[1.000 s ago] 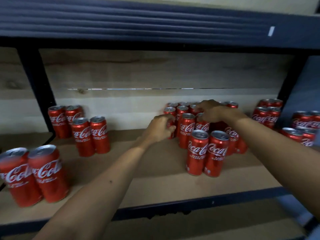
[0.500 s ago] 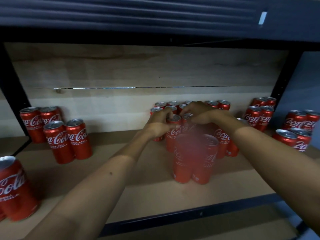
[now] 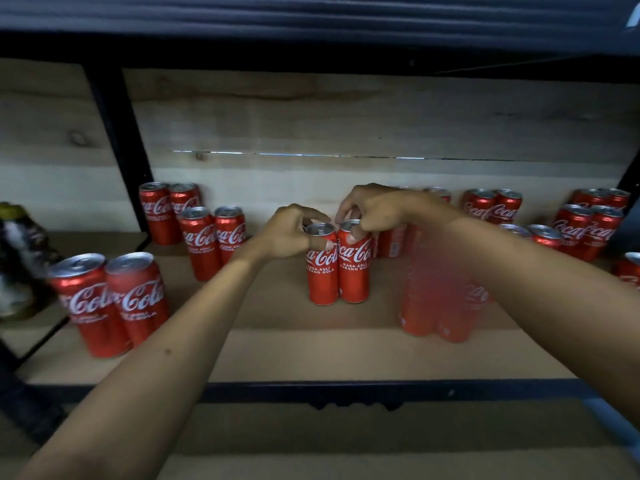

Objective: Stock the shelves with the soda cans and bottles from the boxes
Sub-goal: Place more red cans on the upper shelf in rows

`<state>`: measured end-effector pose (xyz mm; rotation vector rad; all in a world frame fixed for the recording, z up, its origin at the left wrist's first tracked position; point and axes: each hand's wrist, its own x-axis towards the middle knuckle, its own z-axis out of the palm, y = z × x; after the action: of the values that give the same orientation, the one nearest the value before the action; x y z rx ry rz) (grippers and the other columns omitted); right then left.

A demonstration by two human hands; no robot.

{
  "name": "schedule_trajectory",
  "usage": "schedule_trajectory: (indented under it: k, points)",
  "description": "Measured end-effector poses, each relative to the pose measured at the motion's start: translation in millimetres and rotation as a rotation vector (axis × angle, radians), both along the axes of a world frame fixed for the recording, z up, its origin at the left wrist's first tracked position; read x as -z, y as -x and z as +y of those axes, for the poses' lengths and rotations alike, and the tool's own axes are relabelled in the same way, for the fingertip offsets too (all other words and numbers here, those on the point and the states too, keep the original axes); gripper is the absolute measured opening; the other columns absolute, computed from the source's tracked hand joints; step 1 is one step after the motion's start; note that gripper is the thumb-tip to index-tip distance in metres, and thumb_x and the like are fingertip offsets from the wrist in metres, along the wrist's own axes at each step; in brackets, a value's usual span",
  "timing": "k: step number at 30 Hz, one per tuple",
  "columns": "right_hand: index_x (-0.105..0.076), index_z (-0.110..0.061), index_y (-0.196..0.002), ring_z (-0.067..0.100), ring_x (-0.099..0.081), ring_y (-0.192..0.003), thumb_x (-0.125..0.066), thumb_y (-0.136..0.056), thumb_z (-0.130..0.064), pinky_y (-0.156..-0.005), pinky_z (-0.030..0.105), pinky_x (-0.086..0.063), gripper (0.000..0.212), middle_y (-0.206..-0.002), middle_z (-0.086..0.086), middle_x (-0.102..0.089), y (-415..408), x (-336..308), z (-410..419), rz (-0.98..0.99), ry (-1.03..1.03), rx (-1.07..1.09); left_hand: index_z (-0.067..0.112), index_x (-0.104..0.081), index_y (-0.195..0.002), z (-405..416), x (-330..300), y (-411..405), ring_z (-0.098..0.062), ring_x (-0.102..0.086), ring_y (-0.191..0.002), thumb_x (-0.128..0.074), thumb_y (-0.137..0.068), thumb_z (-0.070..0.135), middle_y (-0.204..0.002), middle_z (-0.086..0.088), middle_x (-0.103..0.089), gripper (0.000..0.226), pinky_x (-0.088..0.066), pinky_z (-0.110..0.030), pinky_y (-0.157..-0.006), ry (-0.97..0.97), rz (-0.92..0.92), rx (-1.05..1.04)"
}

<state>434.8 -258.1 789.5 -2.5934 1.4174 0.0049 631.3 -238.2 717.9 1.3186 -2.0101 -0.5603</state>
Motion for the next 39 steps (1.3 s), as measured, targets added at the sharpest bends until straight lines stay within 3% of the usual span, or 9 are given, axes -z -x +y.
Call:
schedule_trajectory:
  k: [6,9,13,19,23,26,28,34,39]
  points:
    - [-0.067,-0.025,-0.119,0.013,-0.067,-0.088,-0.081,-0.076,-0.026,-0.075,0.027,-0.054,0.044,-0.106,0.001,-0.071,-47,11,19,-0.06,-0.02,-0.073,0.019,-0.076,-0.102,30,2,-54,-0.003,-0.07,-0.088,-0.086,-0.07,0.023,-0.095,0.008,-0.076,0.034,-0.058,-0.028,-0.081,-0.005,0.006,-0.004]
    - [-0.067,-0.026,-0.118,0.01,-0.067,-0.084,-0.081,-0.077,-0.026,-0.072,0.026,-0.054,0.043,-0.104,0.001,-0.071,-58,11,26,-0.069,-0.026,-0.092,0.019,-0.075,-0.103,39,2,-67,0.001,-0.068,-0.087,-0.086,-0.07,0.023,-0.097,0.008,-0.074,0.035,-0.056,-0.022,-0.08,-0.002,-0.009,-0.008]
    - [-0.067,-0.024,-0.12,0.017,-0.067,-0.095,-0.08,-0.079,-0.025,-0.083,0.036,-0.058,0.043,-0.112,0.003,-0.07,-62,10,34,-0.068,-0.033,-0.1,0.022,-0.071,-0.107,42,4,-75,-0.006,-0.069,-0.093,-0.086,-0.07,0.029,-0.102,0.006,-0.074,0.041,-0.057,-0.03,-0.086,-0.018,-0.025,0.014]
    - [-0.064,-0.023,-0.125,0.019,-0.062,-0.11,-0.078,-0.081,-0.026,-0.092,0.035,-0.053,0.046,-0.124,0.001,-0.065,-56,12,38,-0.068,-0.023,-0.081,0.021,-0.064,-0.123,37,0,-73,-0.012,-0.065,-0.104,-0.07,-0.063,0.067,-0.116,0.002,-0.069,0.075,-0.053,-0.038,-0.094,-0.072,-0.154,-0.017]
    - [-0.062,-0.019,-0.128,0.02,-0.06,-0.112,-0.077,-0.083,-0.028,-0.092,0.035,-0.053,0.049,-0.129,0.003,-0.063,-56,12,40,-0.07,-0.014,-0.062,0.015,-0.064,-0.125,39,-5,-73,-0.014,-0.064,-0.105,-0.073,-0.079,0.05,-0.119,0.0,-0.068,0.058,-0.052,-0.038,-0.096,-0.074,-0.194,-0.026]
    - [-0.062,-0.018,-0.127,0.021,-0.061,-0.11,-0.077,-0.083,-0.03,-0.087,0.033,-0.053,0.048,-0.128,0.003,-0.063,-57,13,40,-0.053,-0.004,-0.057,0.018,-0.07,-0.111,39,-5,-73,-0.01,-0.067,-0.097,-0.073,-0.08,0.046,-0.105,0.005,-0.073,0.042,-0.055,-0.039,-0.091,-0.077,-0.184,-0.012]
    - [-0.061,-0.018,-0.128,0.02,-0.062,-0.107,-0.077,-0.083,-0.03,-0.08,0.029,-0.053,0.05,-0.128,0.004,-0.063,-57,13,41,-0.059,-0.012,-0.051,0.02,-0.07,-0.111,39,-6,-72,-0.01,-0.067,-0.098,-0.072,-0.075,0.055,-0.105,0.007,-0.072,0.051,-0.055,-0.039,-0.091,-0.087,-0.2,-0.012]
    - [-0.054,-0.021,-0.135,0.016,-0.063,-0.104,-0.076,-0.084,-0.036,-0.088,0.035,-0.057,0.058,-0.131,0.003,-0.058,-40,-3,39,-0.111,-0.107,0.023,0.014,-0.058,-0.131,34,-23,-64,-0.015,-0.063,-0.106,-0.074,-0.076,0.056,-0.117,-0.001,-0.066,0.071,-0.049,-0.032,-0.097,-0.069,-0.195,-0.065]
    - [-0.06,-0.024,-0.129,0.015,-0.061,-0.108,-0.073,-0.085,-0.041,-0.096,0.034,-0.05,0.049,-0.122,-0.005,-0.065,4,-29,21,-0.064,0.026,0.104,0.018,-0.061,-0.128,14,-43,-41,-0.014,-0.061,-0.106,-0.072,-0.081,0.051,-0.116,0.001,-0.065,0.058,-0.046,-0.024,-0.09,0.01,-0.207,-0.08]
